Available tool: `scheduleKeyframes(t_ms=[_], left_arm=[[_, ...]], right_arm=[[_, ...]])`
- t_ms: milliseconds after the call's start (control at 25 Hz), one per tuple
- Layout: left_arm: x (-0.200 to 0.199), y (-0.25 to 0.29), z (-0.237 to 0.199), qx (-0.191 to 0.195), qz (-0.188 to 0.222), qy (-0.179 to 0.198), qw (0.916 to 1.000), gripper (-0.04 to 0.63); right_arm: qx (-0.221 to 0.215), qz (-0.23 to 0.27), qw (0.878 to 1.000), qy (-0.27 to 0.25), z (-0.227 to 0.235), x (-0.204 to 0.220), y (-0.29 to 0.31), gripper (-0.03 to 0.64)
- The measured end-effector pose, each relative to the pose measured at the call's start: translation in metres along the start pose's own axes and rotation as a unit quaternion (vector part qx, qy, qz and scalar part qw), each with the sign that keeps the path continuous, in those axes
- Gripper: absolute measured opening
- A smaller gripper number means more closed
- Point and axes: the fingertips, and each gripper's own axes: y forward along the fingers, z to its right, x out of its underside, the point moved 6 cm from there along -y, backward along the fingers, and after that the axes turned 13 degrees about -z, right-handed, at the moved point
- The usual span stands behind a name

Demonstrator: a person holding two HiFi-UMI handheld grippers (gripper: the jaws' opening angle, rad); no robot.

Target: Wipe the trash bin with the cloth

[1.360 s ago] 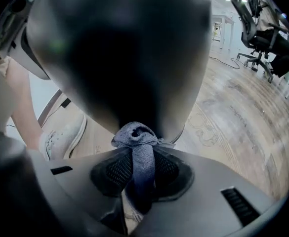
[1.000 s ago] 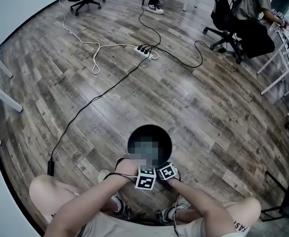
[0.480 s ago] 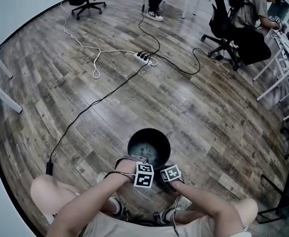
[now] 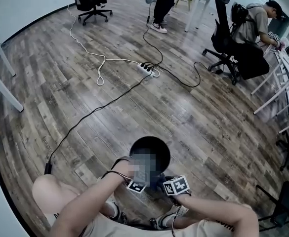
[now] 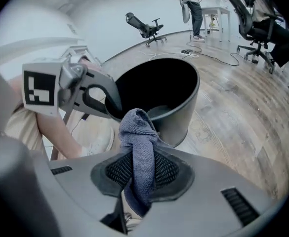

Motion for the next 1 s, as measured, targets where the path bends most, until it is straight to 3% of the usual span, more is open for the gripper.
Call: scheduleKeyframes(t_ms=[160, 280, 440, 680, 1000], left_arm=[[-0.009, 0.002, 0.001, -0.001, -0.011, 0.013, 0.9999, 0.055], [-0.020, -0.003, 0.002, 0.007, 0.006, 0.008, 0.9999, 0.029], [-0.026, -0.006, 0.002, 0.023, 0.025, -0.023, 0.9992, 0.028], [-0.032, -0.006, 0.001, 0.023, 0.030, -0.039, 0.9985, 0.028], [-0.045, -0.007, -0.006, 0.021, 0.043, -0.072, 0.9962, 0.028]], right_arm=[[0.003, -0.003, 1.000, 0.020, 0.003, -0.014, 0.001, 0.082], [0.011, -0.006, 0.999, 0.036, 0.015, -0.011, 0.011, 0.083], [0.035, -0.005, 0.999, -0.002, 0.029, -0.007, 0.044, 0.083], [0.081, -0.002, 0.994, -0.075, 0.053, 0.008, 0.112, 0.083], [0.098, -0.028, 0.993, -0.064, 0.083, 0.025, 0.172, 0.082]])
